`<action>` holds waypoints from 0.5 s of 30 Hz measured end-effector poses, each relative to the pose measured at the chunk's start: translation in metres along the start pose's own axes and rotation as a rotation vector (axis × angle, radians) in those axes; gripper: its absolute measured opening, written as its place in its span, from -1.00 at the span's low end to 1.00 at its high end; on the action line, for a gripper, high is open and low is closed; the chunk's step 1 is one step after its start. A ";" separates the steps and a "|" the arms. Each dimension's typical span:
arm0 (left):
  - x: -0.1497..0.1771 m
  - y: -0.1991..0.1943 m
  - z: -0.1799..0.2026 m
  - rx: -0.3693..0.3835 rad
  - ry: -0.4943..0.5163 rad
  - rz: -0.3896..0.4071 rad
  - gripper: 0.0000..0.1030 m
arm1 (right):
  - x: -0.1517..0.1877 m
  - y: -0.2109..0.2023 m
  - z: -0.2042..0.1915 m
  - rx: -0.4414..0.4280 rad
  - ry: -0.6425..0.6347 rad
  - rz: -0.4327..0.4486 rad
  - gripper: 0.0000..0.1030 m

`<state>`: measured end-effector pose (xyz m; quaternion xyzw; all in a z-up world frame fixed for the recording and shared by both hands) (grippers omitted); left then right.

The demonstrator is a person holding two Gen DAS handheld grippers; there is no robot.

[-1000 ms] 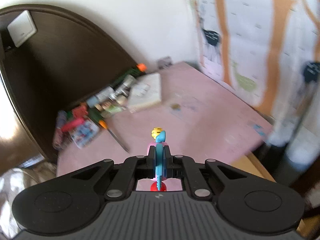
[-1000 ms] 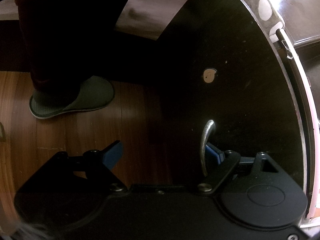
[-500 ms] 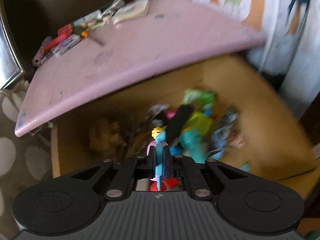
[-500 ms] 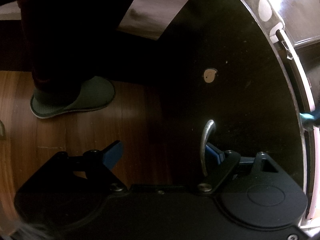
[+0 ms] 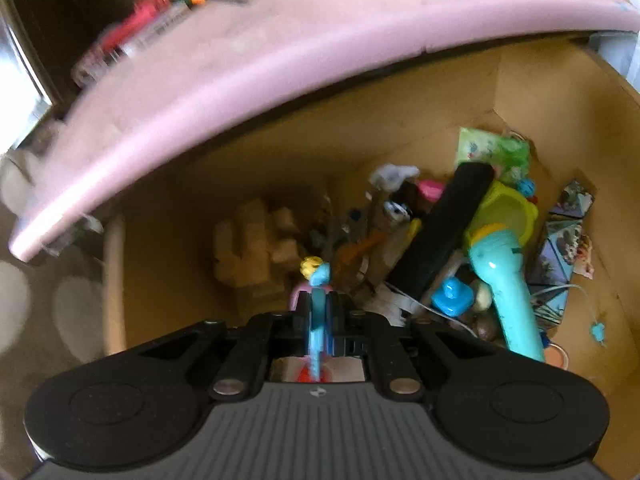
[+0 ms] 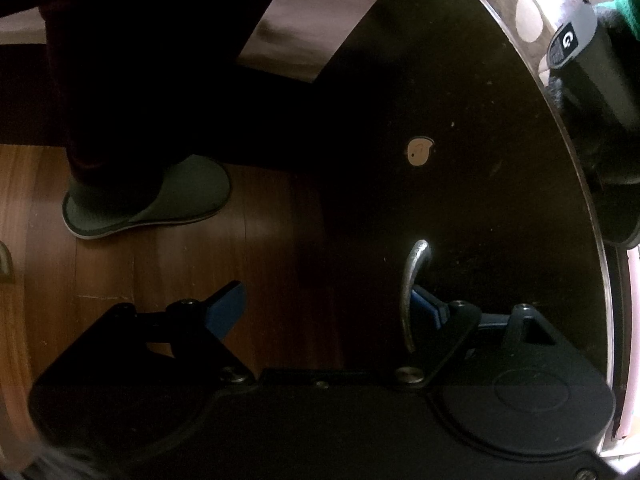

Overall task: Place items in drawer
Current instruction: 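Carry the figurine down into the open drawer with the left tool, then grasp the pink toy on the nightstand top with the left tool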

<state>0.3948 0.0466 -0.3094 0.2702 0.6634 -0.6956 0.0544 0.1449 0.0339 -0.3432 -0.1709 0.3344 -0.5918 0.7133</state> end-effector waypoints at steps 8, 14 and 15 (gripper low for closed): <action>0.013 -0.020 0.007 0.109 -0.113 0.057 0.07 | -0.001 0.000 0.000 0.003 -0.003 -0.003 0.70; 0.000 -0.061 0.012 0.201 -0.200 0.180 0.07 | -0.001 0.000 -0.001 0.006 -0.007 -0.005 0.70; -0.005 -0.069 0.014 0.219 -0.205 0.203 0.07 | -0.001 0.000 -0.001 0.007 -0.008 -0.005 0.70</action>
Point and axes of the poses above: each gripper's, at about its wrist camera, not at the fingertips, and y roughly the way its jaws point, z to its right, x to its underside, the point moved 8 cm from there along y, roughly the way its jaws point, and after that the axes turned 15 degrees about x, right-handed, at the moved point
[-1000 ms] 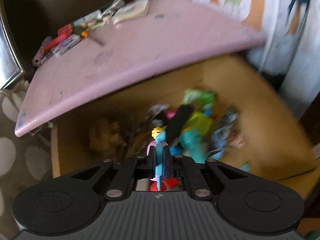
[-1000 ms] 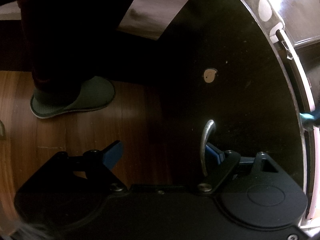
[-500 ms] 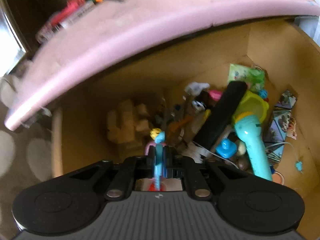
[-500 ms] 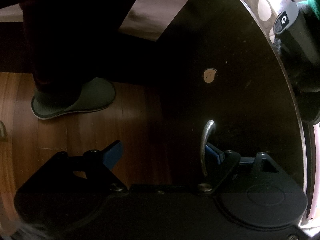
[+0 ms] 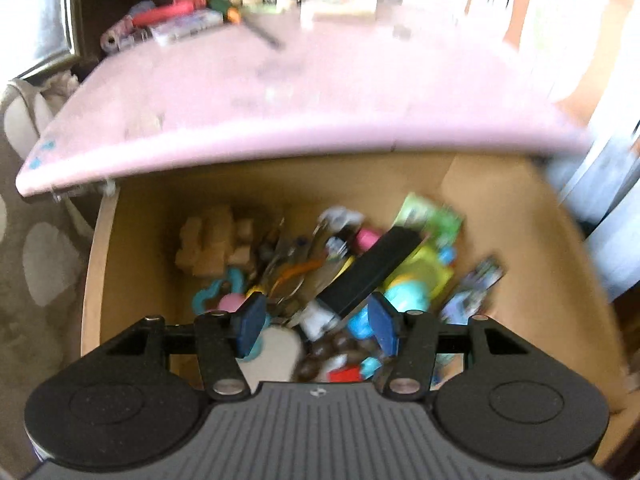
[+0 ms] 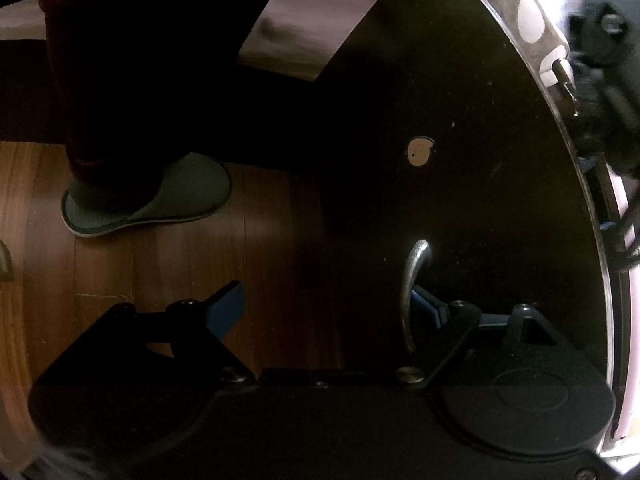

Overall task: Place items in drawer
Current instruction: 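Grasp the pink toy on the nightstand top with the left tool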

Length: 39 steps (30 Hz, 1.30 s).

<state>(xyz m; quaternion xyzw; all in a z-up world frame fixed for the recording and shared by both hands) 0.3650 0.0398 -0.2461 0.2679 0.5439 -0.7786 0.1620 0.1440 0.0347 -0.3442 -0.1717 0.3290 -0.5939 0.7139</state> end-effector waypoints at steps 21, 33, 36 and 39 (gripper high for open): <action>-0.125 -0.028 -0.004 -0.008 0.036 0.256 0.06 | 0.000 0.000 -0.002 0.006 0.006 0.009 0.73; -0.206 0.014 -0.069 -0.096 -0.042 0.332 -0.20 | -0.002 -0.001 -0.003 0.006 0.008 0.021 0.75; -0.225 0.020 -0.084 -0.138 -0.038 0.350 -0.24 | -0.002 -0.001 -0.003 0.006 0.009 0.026 0.75; -0.241 0.024 -0.104 -0.180 -0.054 0.364 -0.25 | -0.002 -0.002 -0.002 0.005 0.010 0.029 0.75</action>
Point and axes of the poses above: each gripper's, at about its wrist camera, not at the fingertips, and y roughly the way its jaws point, z to its right, x to its underside, the point moved 8 cm from there along y, roughly the way its jaws point, and after that the axes turned 15 degrees about x, right-handed, at the moved point
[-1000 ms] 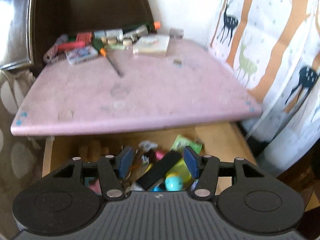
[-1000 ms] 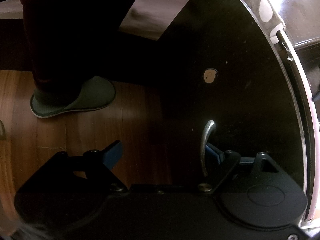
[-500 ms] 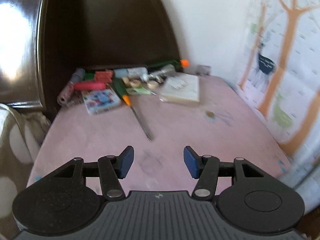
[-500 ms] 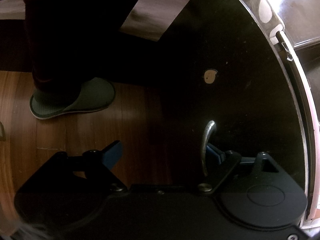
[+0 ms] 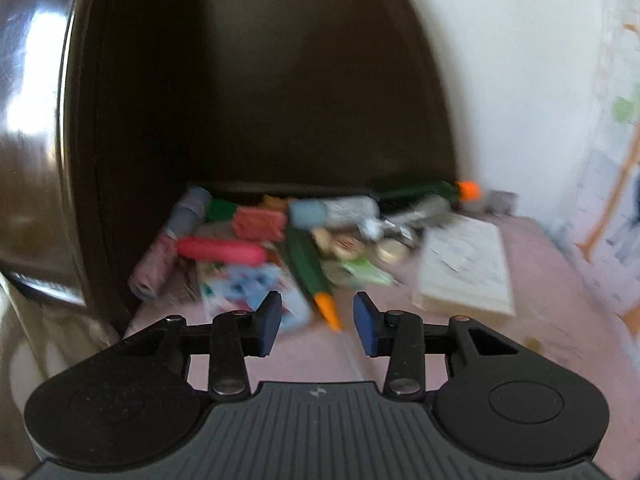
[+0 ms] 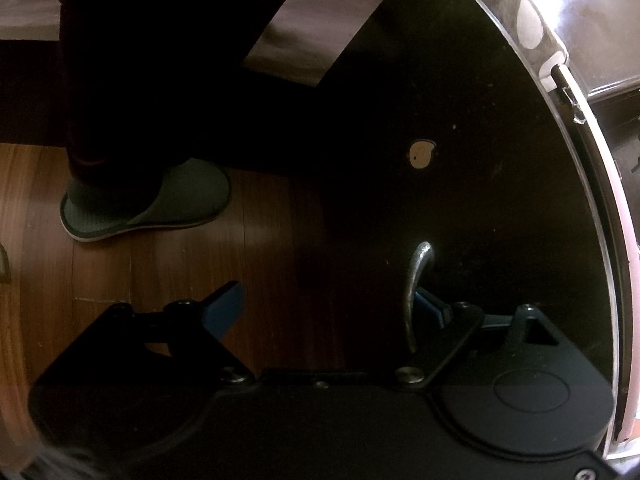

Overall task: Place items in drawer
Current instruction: 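Grasp the pink toy on the nightstand top with the left tool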

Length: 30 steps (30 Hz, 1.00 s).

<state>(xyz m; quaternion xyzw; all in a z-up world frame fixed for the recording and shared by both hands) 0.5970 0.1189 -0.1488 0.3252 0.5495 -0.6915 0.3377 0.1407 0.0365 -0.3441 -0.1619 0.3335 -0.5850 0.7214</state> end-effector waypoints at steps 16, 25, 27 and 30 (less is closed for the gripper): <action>-0.023 0.061 -0.085 -0.162 -0.455 0.115 -0.19 | -0.002 -0.003 -0.001 0.000 0.005 0.008 0.80; -0.029 0.075 -0.083 -0.159 -0.275 0.048 -0.52 | -0.003 -0.003 -0.002 0.000 0.006 0.007 0.80; -0.027 0.073 -0.078 -0.100 -0.202 0.010 -0.54 | -0.003 -0.003 -0.002 0.000 0.006 0.007 0.79; -0.022 0.064 -0.071 -0.049 -0.075 -0.058 -0.54 | -0.004 -0.003 -0.002 -0.001 0.006 0.005 0.79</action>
Point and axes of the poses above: each gripper's, at about its wrist camera, not at the fingertips, and y roughly the way its jaws point, z to its right, x to its underside, the point moved 8 cm from there along y, roughly the way its jaws point, and after that the axes turned 15 degrees about x, right-handed, at the moved point
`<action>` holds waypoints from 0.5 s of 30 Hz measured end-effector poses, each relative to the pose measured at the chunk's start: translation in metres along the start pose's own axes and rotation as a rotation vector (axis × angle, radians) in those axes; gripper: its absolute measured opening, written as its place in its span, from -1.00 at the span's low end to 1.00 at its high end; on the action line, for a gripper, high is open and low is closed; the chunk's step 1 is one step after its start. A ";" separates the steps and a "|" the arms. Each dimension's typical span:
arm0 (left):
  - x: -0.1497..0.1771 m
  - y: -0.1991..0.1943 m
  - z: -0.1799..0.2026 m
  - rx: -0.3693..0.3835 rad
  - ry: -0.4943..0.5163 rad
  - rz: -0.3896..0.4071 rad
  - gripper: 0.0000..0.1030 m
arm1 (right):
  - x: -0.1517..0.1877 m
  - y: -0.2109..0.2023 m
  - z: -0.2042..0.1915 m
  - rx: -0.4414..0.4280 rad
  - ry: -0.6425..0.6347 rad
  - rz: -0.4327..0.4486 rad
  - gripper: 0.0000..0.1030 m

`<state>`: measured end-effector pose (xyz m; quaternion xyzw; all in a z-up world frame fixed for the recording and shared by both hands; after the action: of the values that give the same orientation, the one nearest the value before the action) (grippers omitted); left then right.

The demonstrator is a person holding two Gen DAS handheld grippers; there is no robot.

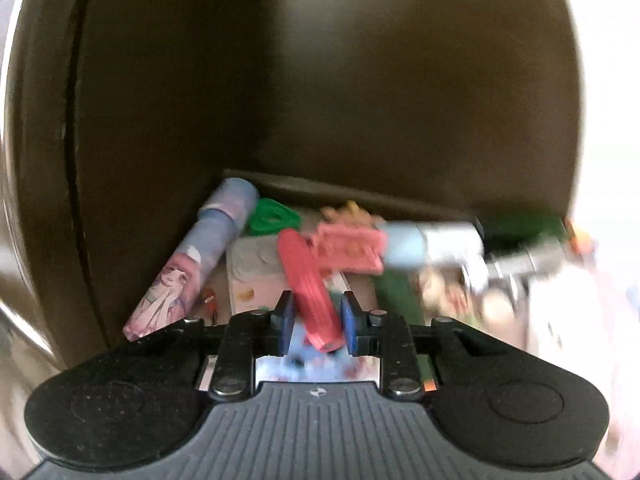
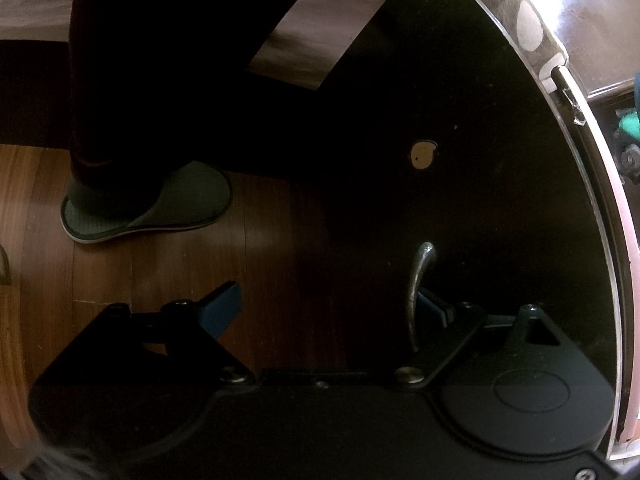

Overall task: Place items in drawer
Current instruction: 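Grasp the pink toy on the nightstand top with the left tool, then lower the pink toy into the drawer and open the left tool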

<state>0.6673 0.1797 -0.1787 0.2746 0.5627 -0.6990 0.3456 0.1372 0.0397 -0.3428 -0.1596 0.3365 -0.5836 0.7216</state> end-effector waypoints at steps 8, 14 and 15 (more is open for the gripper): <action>-0.007 0.010 -0.006 -0.021 -0.010 -0.009 -0.27 | -0.001 0.001 0.000 0.000 0.003 -0.002 0.80; -0.011 0.013 -0.001 -0.023 -0.029 -0.031 -0.69 | 0.002 0.002 0.003 -0.009 -0.017 0.019 0.81; -0.008 0.008 0.001 -0.020 -0.032 -0.033 -0.69 | 0.002 0.002 0.003 -0.010 -0.018 0.019 0.81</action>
<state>0.6789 0.1795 -0.1773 0.2506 0.5684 -0.7034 0.3454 0.1407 0.0382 -0.3422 -0.1653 0.3342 -0.5737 0.7292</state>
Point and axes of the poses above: each gripper's, at about its wrist camera, not at the fingertips, and y roughly the way its jaws point, z to its right, x to its underside, the point moved 8 cm from there along y, roughly the way its jaws point, and after that the axes turned 15 degrees about x, right-handed, at the moved point
